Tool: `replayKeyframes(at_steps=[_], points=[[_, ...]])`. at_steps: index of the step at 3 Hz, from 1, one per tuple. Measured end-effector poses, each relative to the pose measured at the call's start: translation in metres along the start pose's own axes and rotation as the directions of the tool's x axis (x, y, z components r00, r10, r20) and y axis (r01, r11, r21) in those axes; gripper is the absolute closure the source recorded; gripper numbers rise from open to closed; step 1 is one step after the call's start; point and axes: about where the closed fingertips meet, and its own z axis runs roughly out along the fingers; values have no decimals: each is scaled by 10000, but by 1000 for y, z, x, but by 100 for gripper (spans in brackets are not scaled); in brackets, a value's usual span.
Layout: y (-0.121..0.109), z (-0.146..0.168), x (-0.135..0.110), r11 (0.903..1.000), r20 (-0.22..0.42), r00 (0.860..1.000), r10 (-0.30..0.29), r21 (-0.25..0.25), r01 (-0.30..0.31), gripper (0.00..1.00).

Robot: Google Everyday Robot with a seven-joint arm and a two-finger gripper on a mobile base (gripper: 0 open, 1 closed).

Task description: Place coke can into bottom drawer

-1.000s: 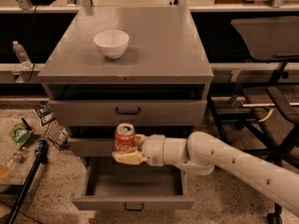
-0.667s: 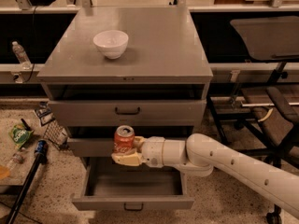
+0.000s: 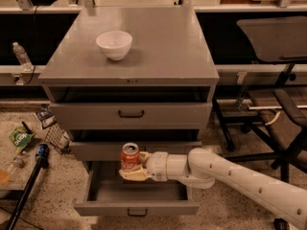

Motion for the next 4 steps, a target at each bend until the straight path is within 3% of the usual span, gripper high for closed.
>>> replayKeyframes(at_steps=[1, 2, 3, 4], points=[[-23, 13, 67, 9930, -716, 9930, -941, -779, 885, 100], [-47, 17, 108, 9906, -1024, 9857, -1337, -425, 1299, 100], [-48, 17, 110, 9907, -1017, 9858, -1338, -404, 1303, 100], [-53, 29, 138, 9934, -983, 9887, -1134, -277, 1112, 100]])
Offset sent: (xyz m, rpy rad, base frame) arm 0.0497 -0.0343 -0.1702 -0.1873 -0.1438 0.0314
